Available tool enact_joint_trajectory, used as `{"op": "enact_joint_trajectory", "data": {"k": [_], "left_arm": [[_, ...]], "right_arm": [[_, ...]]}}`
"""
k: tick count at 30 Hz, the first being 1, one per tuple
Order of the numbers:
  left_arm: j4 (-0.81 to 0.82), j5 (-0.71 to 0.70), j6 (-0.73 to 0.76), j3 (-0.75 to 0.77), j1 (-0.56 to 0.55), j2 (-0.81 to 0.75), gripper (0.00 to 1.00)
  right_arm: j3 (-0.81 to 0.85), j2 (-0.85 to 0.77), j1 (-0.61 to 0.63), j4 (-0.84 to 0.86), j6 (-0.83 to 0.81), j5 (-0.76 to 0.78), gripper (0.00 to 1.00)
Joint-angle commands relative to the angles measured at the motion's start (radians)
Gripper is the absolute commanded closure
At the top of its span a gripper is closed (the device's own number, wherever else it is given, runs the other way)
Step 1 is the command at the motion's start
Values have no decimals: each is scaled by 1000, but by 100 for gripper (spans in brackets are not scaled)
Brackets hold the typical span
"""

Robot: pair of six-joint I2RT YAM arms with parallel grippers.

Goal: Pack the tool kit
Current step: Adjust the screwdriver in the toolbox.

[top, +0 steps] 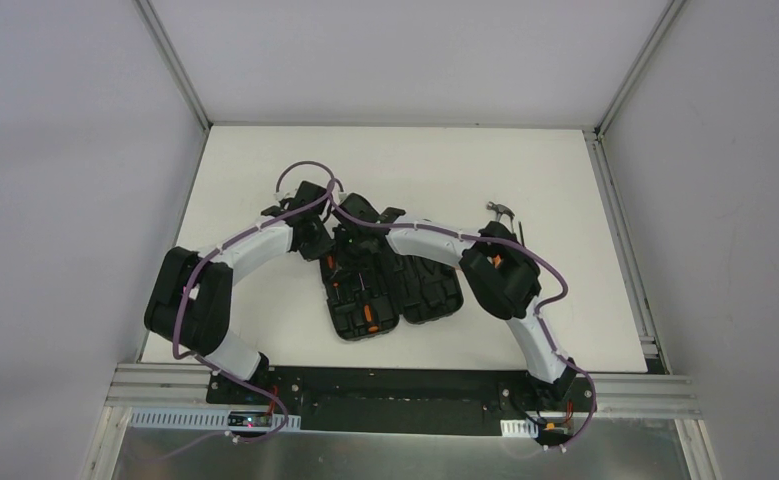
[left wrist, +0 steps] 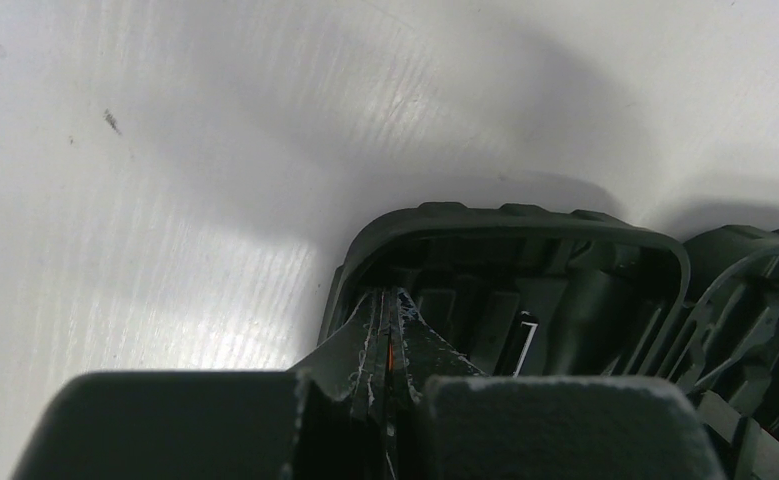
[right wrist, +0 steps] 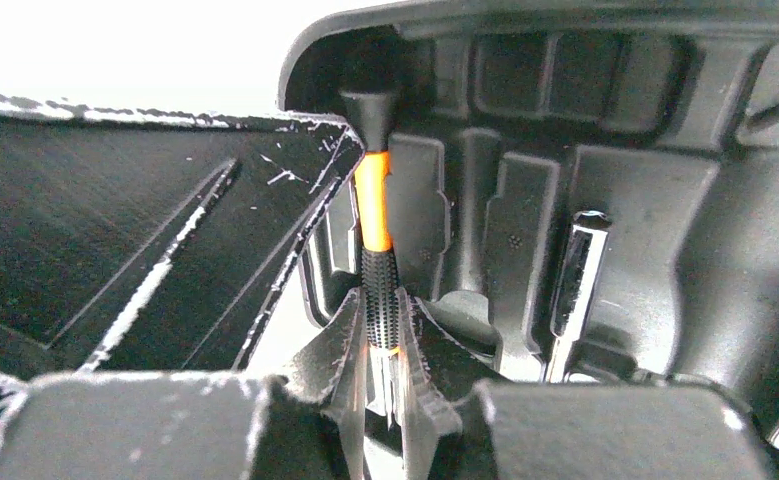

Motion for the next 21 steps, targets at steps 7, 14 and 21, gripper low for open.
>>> {"op": "enact_joint_trajectory", "data": {"k": [7,14,21], "left_arm": [[-70,-28,32,-33,-17,-69,100],[-62,-23,41,-41,-17,-84,100],[-53,-29,48,-44,-17,-101,100]], "right_arm": [[-101,-83,59,-40,-59,79,78],[-118,-118,59,-41,-53,88,68],[-122,-153,59,-39,-54,108,71]]}}
